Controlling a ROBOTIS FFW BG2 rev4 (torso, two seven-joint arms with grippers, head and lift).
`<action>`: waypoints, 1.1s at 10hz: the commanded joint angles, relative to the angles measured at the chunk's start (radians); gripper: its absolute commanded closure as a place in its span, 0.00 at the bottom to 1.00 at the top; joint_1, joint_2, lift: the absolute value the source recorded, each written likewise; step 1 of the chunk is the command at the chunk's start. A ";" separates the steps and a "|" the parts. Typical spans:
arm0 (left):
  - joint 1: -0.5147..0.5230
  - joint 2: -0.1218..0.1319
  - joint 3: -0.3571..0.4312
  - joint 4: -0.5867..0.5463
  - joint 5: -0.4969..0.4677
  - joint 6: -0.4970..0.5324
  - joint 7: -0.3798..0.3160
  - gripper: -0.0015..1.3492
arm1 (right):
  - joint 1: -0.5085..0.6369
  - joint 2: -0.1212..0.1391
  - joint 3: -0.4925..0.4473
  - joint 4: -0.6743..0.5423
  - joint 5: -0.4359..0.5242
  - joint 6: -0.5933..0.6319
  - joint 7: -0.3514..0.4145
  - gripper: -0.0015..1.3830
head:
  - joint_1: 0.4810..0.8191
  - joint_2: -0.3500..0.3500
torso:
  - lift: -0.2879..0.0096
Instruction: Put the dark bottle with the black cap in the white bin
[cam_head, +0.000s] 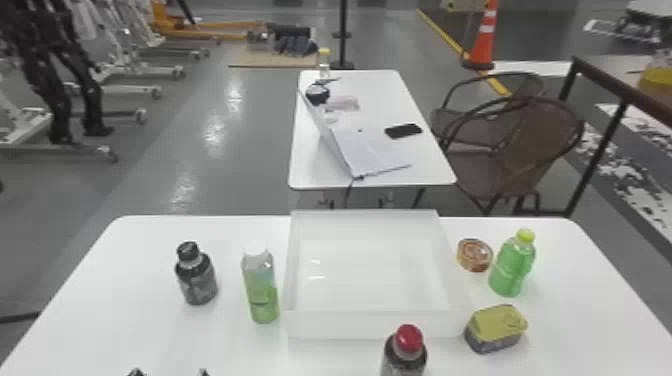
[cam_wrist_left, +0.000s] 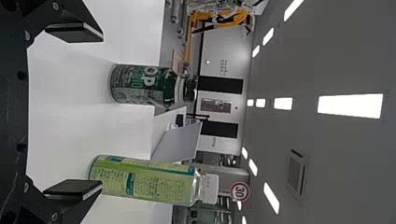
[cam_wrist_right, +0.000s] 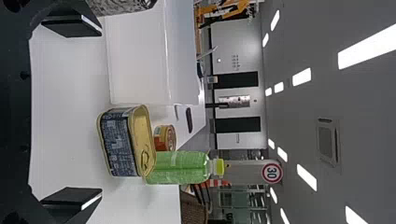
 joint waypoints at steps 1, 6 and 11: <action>-0.006 -0.003 0.000 0.000 -0.003 0.010 0.000 0.14 | 0.000 0.000 -0.001 0.000 -0.002 0.000 0.000 0.07 | 0.20 0.50 | 0.63; -0.023 -0.003 0.004 0.000 -0.010 0.042 0.000 0.14 | 0.002 0.000 0.000 0.000 -0.003 0.000 0.000 0.07 | 0.20 0.50 | 0.63; -0.129 -0.003 0.018 0.020 -0.042 0.157 -0.003 0.14 | 0.000 0.000 0.000 0.002 -0.005 0.000 0.000 0.07 | 0.20 0.50 | 0.63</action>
